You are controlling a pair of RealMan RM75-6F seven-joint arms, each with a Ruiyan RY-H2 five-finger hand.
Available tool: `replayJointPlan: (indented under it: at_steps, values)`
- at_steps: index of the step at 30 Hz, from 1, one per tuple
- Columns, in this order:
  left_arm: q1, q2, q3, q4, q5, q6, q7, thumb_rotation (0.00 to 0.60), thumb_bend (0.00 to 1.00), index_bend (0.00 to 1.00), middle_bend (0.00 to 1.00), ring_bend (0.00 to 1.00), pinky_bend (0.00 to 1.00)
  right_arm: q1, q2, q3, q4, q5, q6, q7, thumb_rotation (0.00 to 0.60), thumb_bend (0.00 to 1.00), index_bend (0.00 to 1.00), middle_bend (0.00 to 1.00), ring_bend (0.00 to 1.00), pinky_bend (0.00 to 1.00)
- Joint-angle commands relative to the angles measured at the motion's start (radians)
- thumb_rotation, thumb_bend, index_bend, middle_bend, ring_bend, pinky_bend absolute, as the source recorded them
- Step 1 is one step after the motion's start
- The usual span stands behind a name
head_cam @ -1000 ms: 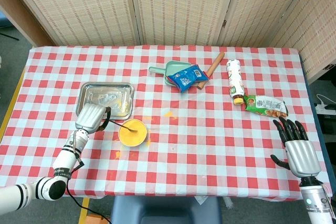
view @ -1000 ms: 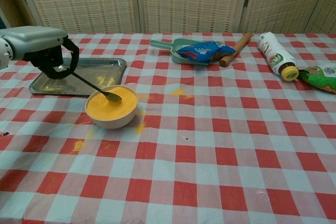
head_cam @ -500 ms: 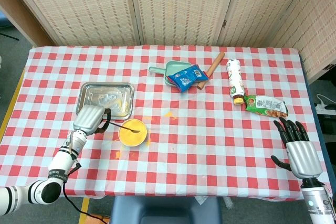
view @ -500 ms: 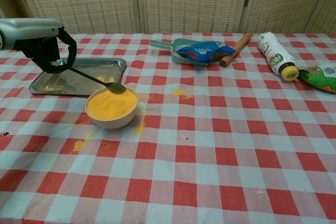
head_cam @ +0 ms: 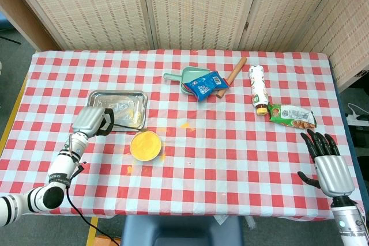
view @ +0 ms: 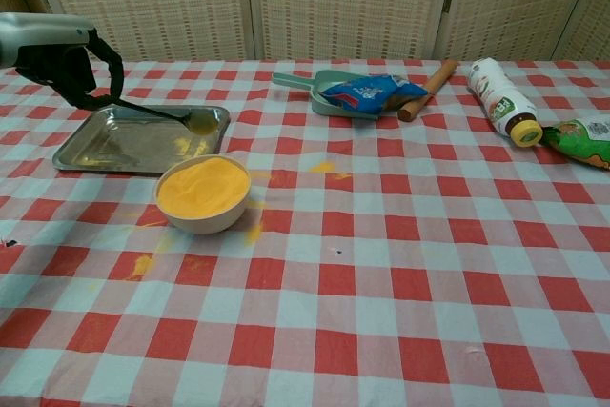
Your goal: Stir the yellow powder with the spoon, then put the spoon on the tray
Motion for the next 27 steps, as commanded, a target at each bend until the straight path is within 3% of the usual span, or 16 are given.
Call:
replayJointPlan:
  at_steps: [1,14,17,24,27]
  values:
    - [-0.034,-0.035,-0.029,0.127,-0.067,-0.08,-0.061,0.6,0.83,1.0,1.0,1.0,1.0,0.003,-0.003,0.004,0.005,0.008,-0.004,-0.006,0.6,0.09,0.0,0.0,0.0,0.0]
    - [-0.094,-0.312,-0.014,0.695,-0.066,-0.246,-0.165,0.6,0.8,1.0,1.0,1.0,1.0,0.008,-0.023,0.024,0.016,0.057,-0.016,-0.048,0.6,0.09,0.0,0.0,0.0,0.0]
    - [-0.098,-0.375,-0.011,0.799,-0.041,-0.281,-0.193,0.6,0.79,0.95,1.0,1.0,1.0,0.008,-0.026,0.026,0.017,0.066,-0.017,-0.056,0.6,0.09,0.0,0.0,0.0,0.0]
    - [-0.099,-0.449,-0.013,0.902,0.036,-0.3,-0.237,0.6,0.68,0.72,1.0,1.0,1.0,0.007,-0.027,0.028,0.017,0.073,-0.017,-0.062,0.6,0.09,0.0,0.0,0.0,0.0]
    - [-0.094,-0.462,-0.007,0.91,0.059,-0.295,-0.232,0.6,0.61,0.52,1.0,1.0,1.0,0.007,-0.026,0.026,0.015,0.07,-0.017,-0.061,0.6,0.09,0.0,0.0,0.0,0.0]
